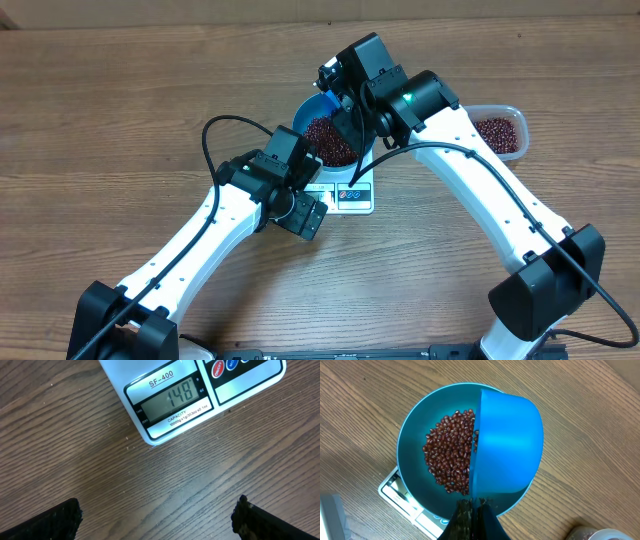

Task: Scoop item into bowl and weigh 150g on scale
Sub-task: 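Tilt the scoop to pour beans into the teal bowl gradually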

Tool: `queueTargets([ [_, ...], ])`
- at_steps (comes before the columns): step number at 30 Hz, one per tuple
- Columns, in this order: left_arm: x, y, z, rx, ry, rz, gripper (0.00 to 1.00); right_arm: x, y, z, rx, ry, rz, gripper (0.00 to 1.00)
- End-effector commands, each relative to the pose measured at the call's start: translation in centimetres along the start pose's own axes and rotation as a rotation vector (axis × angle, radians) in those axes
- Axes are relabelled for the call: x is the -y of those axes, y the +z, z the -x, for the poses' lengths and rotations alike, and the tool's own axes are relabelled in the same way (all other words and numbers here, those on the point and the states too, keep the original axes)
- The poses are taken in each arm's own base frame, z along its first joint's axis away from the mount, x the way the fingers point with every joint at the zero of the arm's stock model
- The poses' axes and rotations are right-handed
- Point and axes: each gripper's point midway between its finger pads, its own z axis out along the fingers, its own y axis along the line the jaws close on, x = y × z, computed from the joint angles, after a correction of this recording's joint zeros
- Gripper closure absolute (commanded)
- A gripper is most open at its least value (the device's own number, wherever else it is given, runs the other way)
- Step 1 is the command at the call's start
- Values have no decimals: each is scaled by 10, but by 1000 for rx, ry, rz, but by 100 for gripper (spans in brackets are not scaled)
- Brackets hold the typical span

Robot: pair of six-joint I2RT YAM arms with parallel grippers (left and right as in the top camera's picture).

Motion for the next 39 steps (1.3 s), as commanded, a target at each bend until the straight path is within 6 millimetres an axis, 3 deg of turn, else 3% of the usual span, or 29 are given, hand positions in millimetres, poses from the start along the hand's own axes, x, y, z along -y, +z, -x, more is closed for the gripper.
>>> queueTargets([
  [1,-3,-6,3,20,16,12,0,-2,-11,5,33,-8,0,96],
  [3,-3,-6,3,20,16,12,0,4,-11,5,30,-4,-28,96],
  [6,-3,-6,3,21,17,12,1,-9,-11,4,31,-20,30,96],
  [9,-3,-6,3,21,17,12,0,5,-12,1,10,2,-61,96],
  [12,-3,-6,3,21,17,12,0,-5,-12,3,18,-34,-11,96],
  [39,-3,-6,3,21,17,12,0,-2,-12,3,20,-4,-31,96],
])
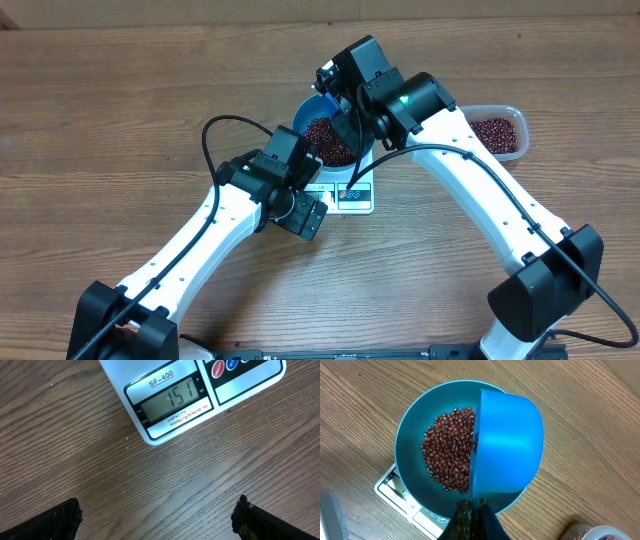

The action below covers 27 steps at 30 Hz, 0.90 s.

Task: Scoop item into bowl and weigh 150g on scale
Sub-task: 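Tilt the scoop to pour beans into the teal bowl gradually, then move the scoop back to the clear bean tub with right gripper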

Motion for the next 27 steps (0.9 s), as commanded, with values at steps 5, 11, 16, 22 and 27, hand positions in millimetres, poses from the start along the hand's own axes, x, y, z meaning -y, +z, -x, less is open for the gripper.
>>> queueTargets([
  [5,-3,-6,3,20,16,11,0,0,-11,5,31,7,-10,96],
  [11,-3,-6,3,21,17,11,0,0,-11,5,32,8,-10,96],
  [16,-3,-6,3,21,17,11,0,2,-16,12,64,77,42,96],
  [22,-3,-6,3,21,16,11,0,12,-32,24,126,154,119,96],
  [27,-3,-6,3,21,17,11,0,20,-44,28,183,271,318,96],
])
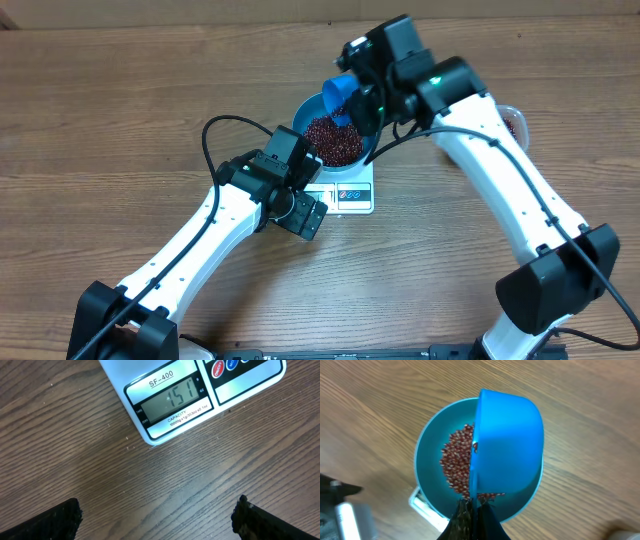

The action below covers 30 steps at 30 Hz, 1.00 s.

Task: Scoop item into bowl and weigh 150g on scale
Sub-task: 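Move the scoop back to the clear bean tub with right gripper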

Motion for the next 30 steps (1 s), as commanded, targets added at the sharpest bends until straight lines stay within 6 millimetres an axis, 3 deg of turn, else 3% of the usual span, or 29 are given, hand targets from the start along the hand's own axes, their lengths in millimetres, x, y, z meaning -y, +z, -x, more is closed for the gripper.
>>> queueTargets([
  [1,-3,-6,3,21,17,12,0,-8,-38,22,121,84,236,96],
  [4,-3,-6,3,20,16,12,1,-4,-55,26,163,143,396,96],
  [7,-3,-6,3,20,17,12,0,14,-71,28,205,220,481,96],
  [16,-3,-6,3,21,17,12,1,121,-98,-1,269,440,359,96],
  [18,-3,-6,3,21,16,12,1,145,-102,-12,269,487,301,96],
  [19,-3,-6,3,20,17,12,0,171,-105,-29,252,544,216,96],
  [24,-3,-6,3,21,17,12,0,226,-111,-84,139,679,-26,96],
  [26,-3,-6,3,20,17,12,1,241,-112,-115,38,730,-146,96],
  [30,-3,-6,3,21,17,12,0,240,-102,-132,-20,750,-164,96],
])
